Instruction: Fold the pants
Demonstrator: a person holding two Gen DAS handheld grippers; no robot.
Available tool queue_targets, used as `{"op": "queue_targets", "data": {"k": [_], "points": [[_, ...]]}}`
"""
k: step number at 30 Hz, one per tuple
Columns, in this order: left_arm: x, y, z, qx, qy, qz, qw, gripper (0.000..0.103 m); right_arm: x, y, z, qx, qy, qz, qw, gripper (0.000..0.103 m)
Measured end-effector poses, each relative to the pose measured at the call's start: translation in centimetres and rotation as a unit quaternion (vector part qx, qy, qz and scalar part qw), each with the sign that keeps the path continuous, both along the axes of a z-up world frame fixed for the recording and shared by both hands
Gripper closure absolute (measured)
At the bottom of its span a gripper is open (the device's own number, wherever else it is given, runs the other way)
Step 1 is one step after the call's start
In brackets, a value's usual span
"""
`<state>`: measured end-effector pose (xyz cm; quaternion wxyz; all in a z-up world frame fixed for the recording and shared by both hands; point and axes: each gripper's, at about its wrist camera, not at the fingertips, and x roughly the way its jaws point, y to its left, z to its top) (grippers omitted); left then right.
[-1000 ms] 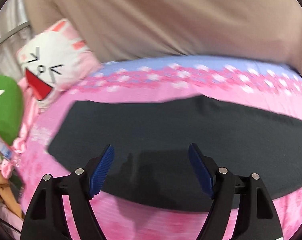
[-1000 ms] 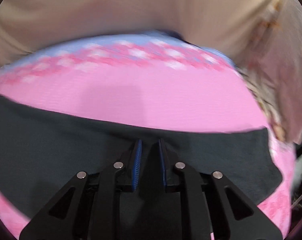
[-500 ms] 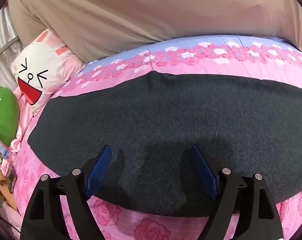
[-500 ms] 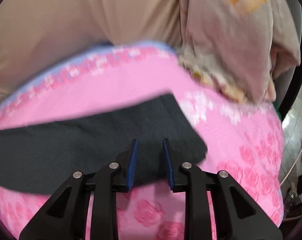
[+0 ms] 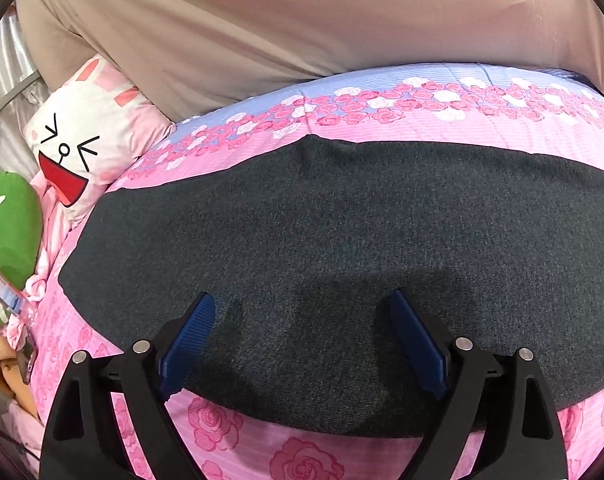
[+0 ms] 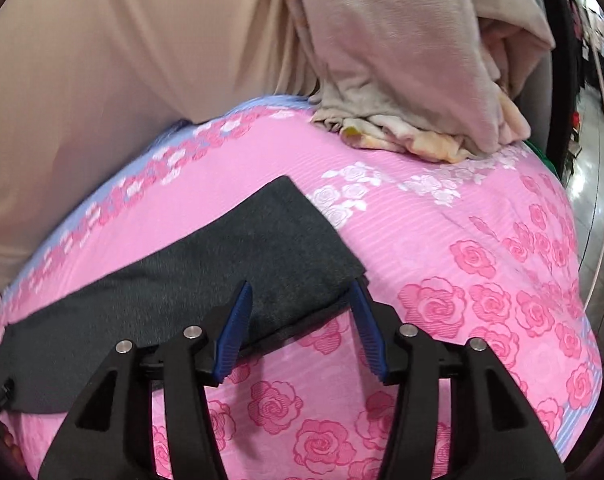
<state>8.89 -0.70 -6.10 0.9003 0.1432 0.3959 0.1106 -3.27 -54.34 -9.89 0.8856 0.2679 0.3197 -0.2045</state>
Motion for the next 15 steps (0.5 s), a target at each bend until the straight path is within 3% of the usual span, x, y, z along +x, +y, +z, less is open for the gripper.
{"op": "queue_targets", "data": {"k": [4, 9, 13, 15], "points": [[0.2, 0.2, 0.0, -0.006, 0.001, 0.000, 1.0000, 0.016, -0.5, -0.9, -0.5, 0.029, -0.007, -0.016, 0.999, 0.054], [0.2, 0.2, 0.0, -0.007, 0.001, 0.000, 1.0000, 0.016, 0.9, -0.8, -1.2, 0.035, 0.028, -0.002, 0.999, 0.054], [0.3, 0.4, -0.1, -0.014, 0.002, 0.001, 0.9999, 0.015, 0.7, -1.3, -1.5, 0.050, 0.022, -0.013, 0.998, 0.054], [0.3, 0.5, -0.2, -0.019, 0.003, 0.001, 0.9998, 0.015, 1.0, -1.1, -1.5, 0.040, 0.033, -0.014, 0.999, 0.060]]}}
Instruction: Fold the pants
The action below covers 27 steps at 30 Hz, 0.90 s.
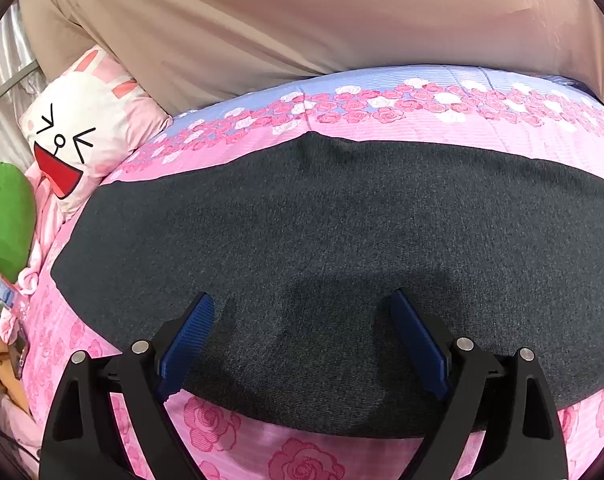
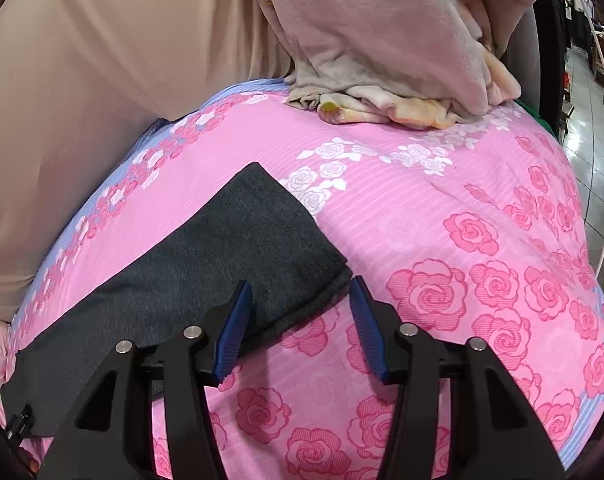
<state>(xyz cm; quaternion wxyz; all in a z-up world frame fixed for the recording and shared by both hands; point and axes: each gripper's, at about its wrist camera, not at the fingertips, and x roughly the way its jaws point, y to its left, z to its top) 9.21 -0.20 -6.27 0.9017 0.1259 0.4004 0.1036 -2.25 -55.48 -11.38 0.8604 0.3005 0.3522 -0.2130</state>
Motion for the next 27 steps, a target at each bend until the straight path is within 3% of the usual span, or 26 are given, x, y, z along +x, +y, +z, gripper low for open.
{"op": "queue_targets", "data": {"k": [1, 2, 3, 8, 11, 18, 23, 27], "points": [[0.0, 0.0, 0.0, -0.002, 0.000, 0.000, 1.0000, 0.015, 0.2, 0.1, 0.0, -0.003, 0.003, 0.003, 1.000, 0.065], [0.0, 0.0, 0.0, -0.002, 0.000, 0.000, 1.0000, 0.015, 0.4, 0.1, -0.1, 0.001, 0.002, 0.009, 1.000, 0.088], [0.0, 0.0, 0.0, -0.004, 0.000, 0.000, 1.0000, 0.015, 0.6, 0.2, -0.2, 0.006, -0.001, 0.016, 1.000, 0.093], [-0.2, 0.4, 0.2, -0.019, -0.004, 0.005, 0.9998, 0.015, 0.2, 3.7, 2.9, -0.009, -0.064, 0.043, 0.997, 0.093], [-0.7, 1.3, 0.8, -0.045, -0.023, 0.010, 0.9987, 0.015, 1.6, 9.4, 6.1, -0.031, -0.094, 0.107, 0.989, 0.093], [-2.3, 5.1, 3.3, -0.085, -0.066, 0.020, 0.9940, 0.015, 7.0, 25.7, 11.0, -0.078, -0.121, 0.274, 0.951, 0.093], [-2.8, 10.3, 3.9, -0.106, -0.077, 0.045, 0.9904, 0.015, 10.7, 36.4, 10.1, -0.094, -0.098, 0.361, 0.923, 0.094], [-3.0, 13.4, 3.3, -0.119, -0.071, 0.044, 0.9893, 0.015, 12.5, 42.5, 6.0, -0.114, -0.038, 0.401, 0.908, 0.094]]}}
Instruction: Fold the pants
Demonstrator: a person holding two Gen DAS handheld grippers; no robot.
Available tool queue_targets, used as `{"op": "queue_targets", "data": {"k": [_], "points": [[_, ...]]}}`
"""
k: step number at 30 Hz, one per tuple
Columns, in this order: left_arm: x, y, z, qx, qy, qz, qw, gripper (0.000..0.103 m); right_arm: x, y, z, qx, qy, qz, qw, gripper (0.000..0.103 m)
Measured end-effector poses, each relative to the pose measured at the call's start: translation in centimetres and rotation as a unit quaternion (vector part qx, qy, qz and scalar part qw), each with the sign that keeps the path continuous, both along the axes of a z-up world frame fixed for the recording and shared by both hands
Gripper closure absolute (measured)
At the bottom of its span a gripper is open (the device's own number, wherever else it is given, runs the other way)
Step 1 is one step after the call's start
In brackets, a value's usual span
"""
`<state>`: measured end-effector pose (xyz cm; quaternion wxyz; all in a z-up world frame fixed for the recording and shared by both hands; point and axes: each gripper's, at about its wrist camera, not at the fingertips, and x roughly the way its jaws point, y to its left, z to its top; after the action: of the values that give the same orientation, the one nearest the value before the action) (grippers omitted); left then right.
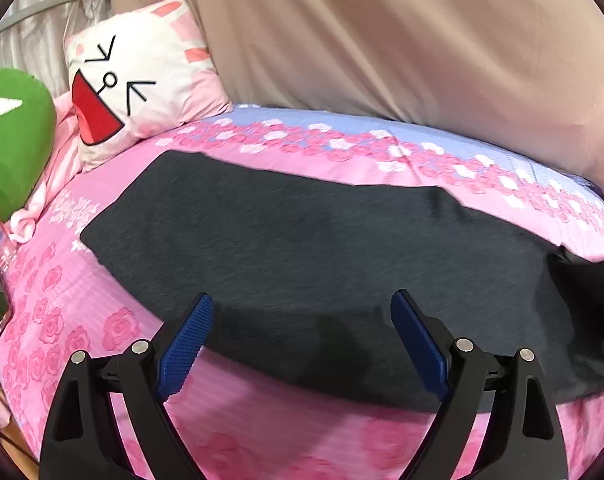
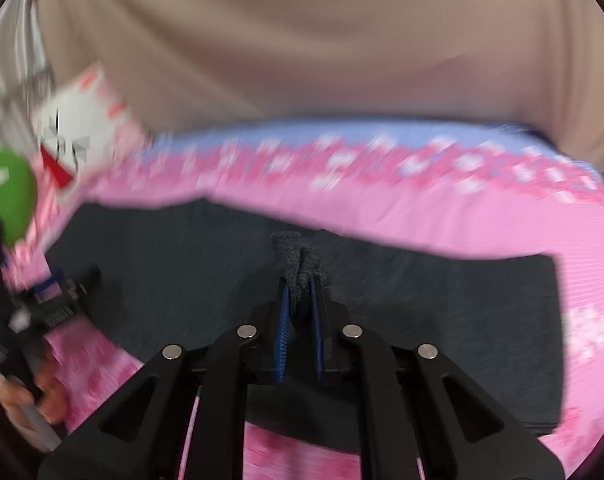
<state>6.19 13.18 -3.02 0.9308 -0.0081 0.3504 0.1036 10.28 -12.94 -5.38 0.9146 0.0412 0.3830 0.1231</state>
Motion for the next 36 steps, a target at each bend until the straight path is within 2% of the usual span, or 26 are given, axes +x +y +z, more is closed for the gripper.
{"op": "queue_targets", "data": {"k": [2, 4, 7, 10, 12, 13, 14, 15, 16, 18, 22, 25, 28, 29, 32, 34, 35, 36], "points": [[-0.2, 1.0, -0.4, -0.027, 0.007, -0.015, 0.9995, 0.015, 0.3, 0.8, -1.8, -0.002, 0.026, -0.002, 1.000, 0.094], [-0.2, 1.5, -0.5, -0.050, 0.008, -0.022, 0.9985, 0.015, 0.2, 1.0, -1.6, 0.011, 0.029, -0.010, 0.999, 0.094], [0.1, 1.1, -0.8, -0.044, 0.019, -0.022, 0.9986, 0.015, -0.2, 1.5, 0.7, 0.014, 0.009, -0.013, 1.000, 0.094], [0.1, 0.7, -0.8, -0.033, 0.020, -0.024, 0.9990, 0.015, -0.1, 2.8, 2.4, 0.011, -0.003, 0.008, 1.000, 0.094], [0.1, 0.8, -0.8, -0.037, 0.020, -0.025, 0.9988, 0.015, 0.2, 4.2, 1.3, 0.005, 0.014, 0.024, 1.000, 0.094], [0.1, 0.9, -0.9, -0.038, 0.021, -0.023, 0.9988, 0.015, 0.4, 5.1, -0.5, -0.007, 0.036, 0.037, 0.999, 0.093], [0.2, 1.2, -0.9, -0.043, 0.024, -0.017, 0.9986, 0.015, 0.0, 5.5, -1.6, -0.017, 0.026, 0.041, 0.999, 0.090], [0.2, 1.4, -1.0, -0.048, 0.025, -0.015, 0.9984, 0.015, -0.6, 5.4, -1.4, -0.018, 0.007, 0.041, 0.999, 0.087], [0.2, 1.6, -1.1, -0.051, 0.025, -0.012, 0.9983, 0.015, -1.2, 5.0, -1.2, -0.009, 0.011, 0.046, 0.999, 0.087], [0.2, 2.1, -1.1, -0.062, 0.025, -0.006, 0.9977, 0.015, -2.8, 3.5, 0.1, 0.017, -0.001, 0.038, 0.999, 0.087], [0.2, 2.1, -1.1, -0.066, 0.025, -0.004, 0.9975, 0.015, -6.7, -2.8, 2.4, 0.006, -0.032, -0.029, 0.999, 0.088], [-0.1, 1.8, -0.7, -0.067, 0.019, -0.014, 0.9975, 0.015, -8.8, -9.2, 2.0, 0.000, -0.023, -0.119, 0.993, 0.086], [-0.4, 0.0, 0.1, -0.081, 0.029, -0.036, 0.9957, 0.015, -10.3, -14.1, 0.8, 0.013, 0.000, -0.175, 0.985, 0.086], [-0.3, -1.5, 0.6, -0.099, 0.036, -0.056, 0.9929, 0.015, -10.6, -15.2, 0.4, 0.023, 0.004, -0.187, 0.982, 0.086], [0.7, -5.3, 1.1, -0.125, 0.060, -0.097, 0.9855, 0.015, -10.7, -16.0, -0.1, 0.036, 0.004, -0.193, 0.981, 0.086], [1.7, -7.5, 0.8, -0.119, 0.078, -0.098, 0.9849, 0.015, -10.5, -15.8, -0.1, 0.043, -0.001, -0.181, 0.983, 0.086], [2.4, -8.7, 0.5, -0.117, 0.088, -0.097, 0.9845, 0.015, -10.2, -15.5, -0.3, 0.042, -0.004, -0.175, 0.984, 0.081], [3.0, -9.6, 0.2, -0.119, 0.095, -0.098, 0.9835, 0.015, -10.1, -15.3, -0.4, 0.039, -0.007, -0.172, 0.984, 0.068]]}}
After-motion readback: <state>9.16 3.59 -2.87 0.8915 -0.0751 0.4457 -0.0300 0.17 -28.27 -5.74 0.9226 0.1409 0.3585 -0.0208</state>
